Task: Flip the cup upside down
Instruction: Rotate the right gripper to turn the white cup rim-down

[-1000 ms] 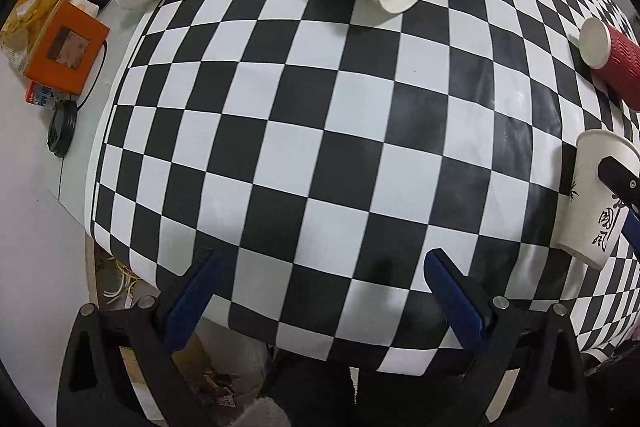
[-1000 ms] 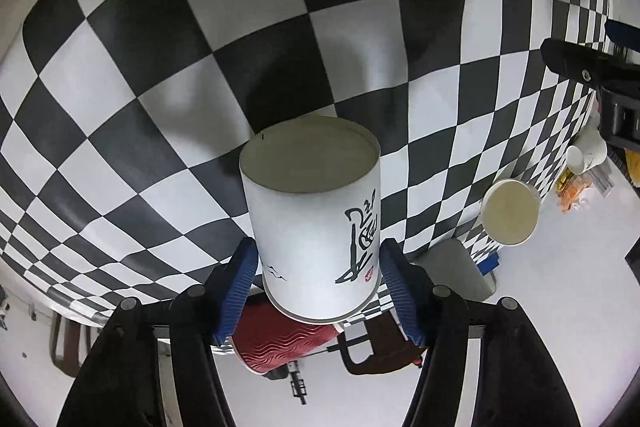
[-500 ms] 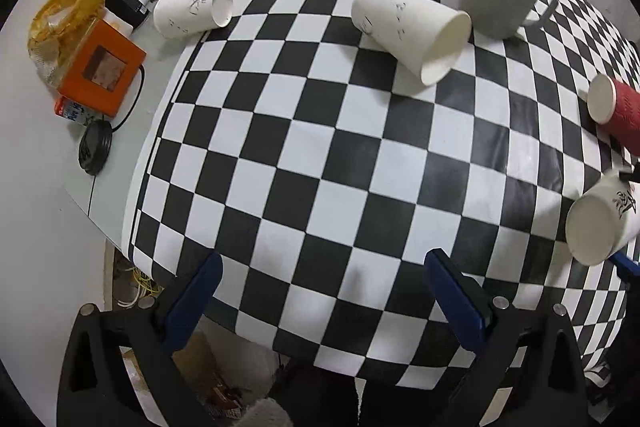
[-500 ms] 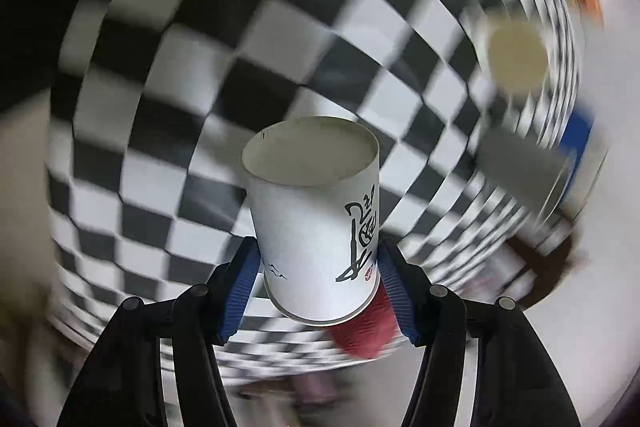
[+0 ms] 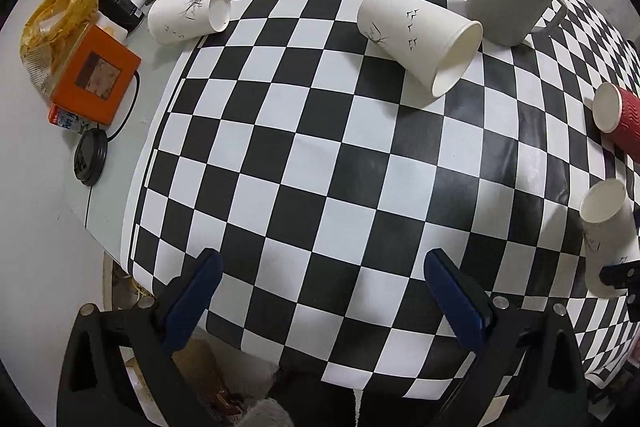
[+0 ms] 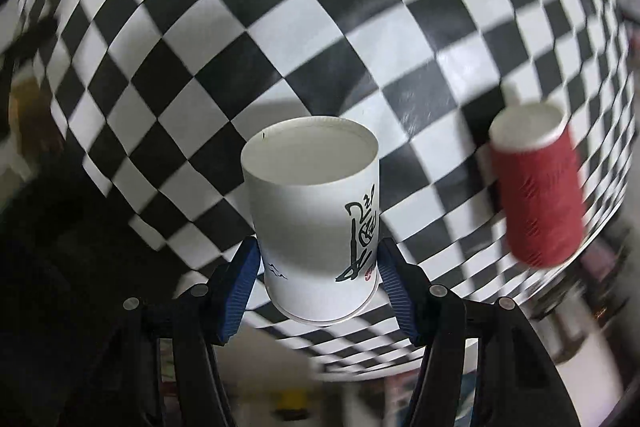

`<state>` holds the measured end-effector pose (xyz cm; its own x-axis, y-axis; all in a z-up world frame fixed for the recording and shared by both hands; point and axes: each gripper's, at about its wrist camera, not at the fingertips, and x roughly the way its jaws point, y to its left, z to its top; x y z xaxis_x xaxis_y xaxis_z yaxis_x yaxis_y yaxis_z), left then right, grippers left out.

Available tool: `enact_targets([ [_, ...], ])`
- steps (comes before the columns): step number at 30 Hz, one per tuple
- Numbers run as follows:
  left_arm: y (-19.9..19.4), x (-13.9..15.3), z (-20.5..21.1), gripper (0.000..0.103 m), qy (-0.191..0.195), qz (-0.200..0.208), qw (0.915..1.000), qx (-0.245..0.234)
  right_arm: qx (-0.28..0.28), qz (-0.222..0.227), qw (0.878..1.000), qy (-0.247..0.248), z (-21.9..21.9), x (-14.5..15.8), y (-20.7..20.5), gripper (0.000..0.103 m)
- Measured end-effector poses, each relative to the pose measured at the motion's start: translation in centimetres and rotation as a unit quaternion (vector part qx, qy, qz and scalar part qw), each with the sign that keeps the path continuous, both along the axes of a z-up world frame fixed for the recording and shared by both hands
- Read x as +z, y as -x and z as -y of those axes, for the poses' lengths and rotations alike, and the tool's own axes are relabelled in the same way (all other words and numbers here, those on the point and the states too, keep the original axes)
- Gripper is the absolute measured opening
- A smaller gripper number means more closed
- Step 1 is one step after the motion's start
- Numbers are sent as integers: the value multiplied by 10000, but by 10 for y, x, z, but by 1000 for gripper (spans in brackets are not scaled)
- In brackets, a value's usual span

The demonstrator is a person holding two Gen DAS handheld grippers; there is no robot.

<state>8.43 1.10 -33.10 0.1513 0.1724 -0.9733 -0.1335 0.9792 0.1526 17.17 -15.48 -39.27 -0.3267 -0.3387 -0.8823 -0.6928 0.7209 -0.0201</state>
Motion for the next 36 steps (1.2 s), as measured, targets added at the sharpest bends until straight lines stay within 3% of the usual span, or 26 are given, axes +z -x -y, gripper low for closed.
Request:
enact_targets([
  [5, -2, -1, -2, 103, 26, -18, 10000, -46, -1169, -376, 9924, 32, 18, -16, -6, 62],
  [11, -2, -4, -3, 103, 68, -82, 9999, -116, -1599, -407, 9862, 121, 30, -25, -3, 66],
  [15, 0, -6, -3, 103, 74, -113, 9998, -143, -1431, -182, 9893, 233, 28, -17, -5, 82],
  [20, -1, -11, 1, 103, 98, -193, 9996, -191, -1171, 179, 9930, 21, 14, -1, -11, 82],
  [21, -2, -12, 2, 103, 106, -212, 9995, -206, -1152, 179, 9932, -11, 11, -2, -14, 80],
  [23, -3, -15, 3, 103, 113, -247, 9994, -233, -1182, 141, 9928, -119, 6, -4, -12, 59],
  [27, -5, -17, 4, 103, 148, -280, 9992, -244, -1401, 357, 9888, -375, 6, -1, -17, 56],
  [31, -10, -18, 8, 103, 174, -303, 9991, -253, -1962, 973, 9710, -962, 17, 32, -20, 56],
  [34, -17, -19, 11, 103, 190, -303, 9990, -257, -2327, 1673, 9480, -1382, 21, 54, -23, 56],
  [36, -22, -21, 12, 103, 223, -299, 9990, -249, -2558, 2308, 9239, -1665, 30, 66, -26, 56],
])
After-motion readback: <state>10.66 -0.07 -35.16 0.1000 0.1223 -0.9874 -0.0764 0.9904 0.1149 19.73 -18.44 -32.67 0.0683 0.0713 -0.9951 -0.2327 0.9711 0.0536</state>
